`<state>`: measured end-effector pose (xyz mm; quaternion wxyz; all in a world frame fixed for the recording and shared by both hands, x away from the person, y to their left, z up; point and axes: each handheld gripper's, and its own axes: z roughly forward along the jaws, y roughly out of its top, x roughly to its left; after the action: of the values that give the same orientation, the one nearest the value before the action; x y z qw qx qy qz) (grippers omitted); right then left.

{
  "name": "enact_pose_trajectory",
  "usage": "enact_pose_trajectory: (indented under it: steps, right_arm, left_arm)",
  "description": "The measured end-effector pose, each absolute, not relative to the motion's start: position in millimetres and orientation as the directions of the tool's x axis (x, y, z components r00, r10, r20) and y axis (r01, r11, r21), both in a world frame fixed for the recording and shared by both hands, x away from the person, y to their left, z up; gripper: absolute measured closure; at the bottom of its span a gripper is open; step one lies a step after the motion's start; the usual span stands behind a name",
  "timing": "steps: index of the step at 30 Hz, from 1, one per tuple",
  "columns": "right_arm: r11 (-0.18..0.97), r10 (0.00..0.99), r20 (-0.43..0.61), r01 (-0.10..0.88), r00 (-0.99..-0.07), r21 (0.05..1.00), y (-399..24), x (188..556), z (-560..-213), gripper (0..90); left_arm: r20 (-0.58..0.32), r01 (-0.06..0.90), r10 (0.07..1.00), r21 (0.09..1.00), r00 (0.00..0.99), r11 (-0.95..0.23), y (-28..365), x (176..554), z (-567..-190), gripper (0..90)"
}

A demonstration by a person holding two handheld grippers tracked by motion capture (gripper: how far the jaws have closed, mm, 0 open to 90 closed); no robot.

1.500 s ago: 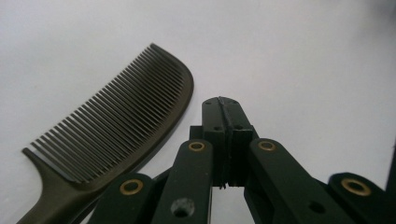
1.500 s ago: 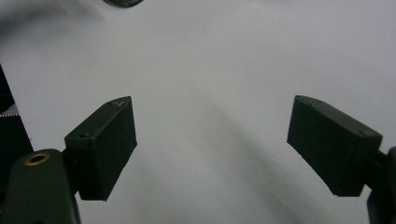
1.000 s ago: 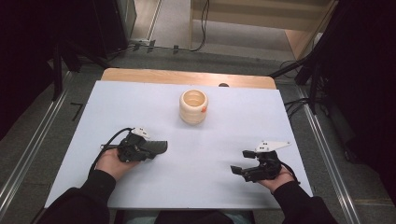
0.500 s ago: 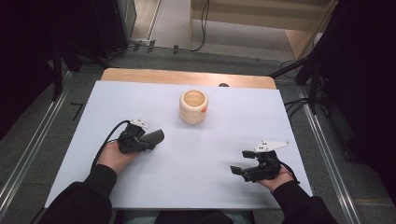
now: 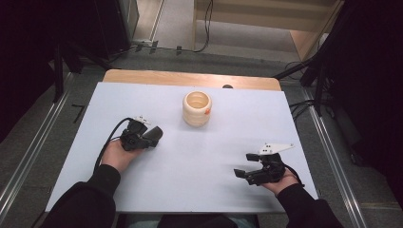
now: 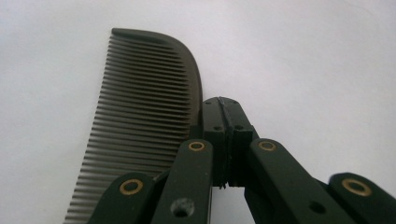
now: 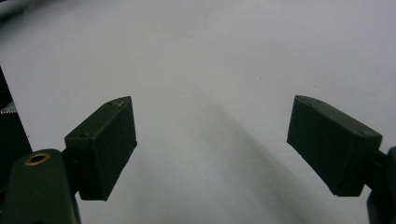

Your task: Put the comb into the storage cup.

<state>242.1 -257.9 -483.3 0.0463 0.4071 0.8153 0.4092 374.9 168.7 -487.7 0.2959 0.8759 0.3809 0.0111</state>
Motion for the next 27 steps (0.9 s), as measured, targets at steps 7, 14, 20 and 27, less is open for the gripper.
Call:
enact_pose_trajectory:
  steps: [7, 14, 20, 27]
  right_arm:
    - [0.337, 0.701, 0.256, 0.625, -0.666, 0.704, -258.6, 242.0, -483.2, 13.8]
    - [0.336, 0.700, 0.257, 0.624, -0.667, 0.705, -258.9, 241.5, -482.7, 13.8]
    - [0.339, 0.697, 0.257, 0.623, -0.670, 0.705, -258.3, 241.2, -482.8, 13.8]
    - [0.346, 0.693, 0.257, 0.622, -0.674, 0.702, -257.5, 241.1, -482.8, 13.8]
  left_arm:
    - [-0.253, 0.658, 0.647, 0.547, 0.719, -0.517, 170.9, 375.5, -484.6, 83.4]
    - [-0.284, 0.632, 0.608, 0.598, 0.742, -0.492, 176.0, 365.5, -466.9, 63.7]
    - [-0.339, 0.642, 0.586, 0.626, 0.736, -0.443, 191.0, 355.7, -454.4, 44.6]
    - [-0.326, 0.618, 0.584, 0.670, 0.743, -0.413, 207.1, 345.1, -445.8, 38.6]
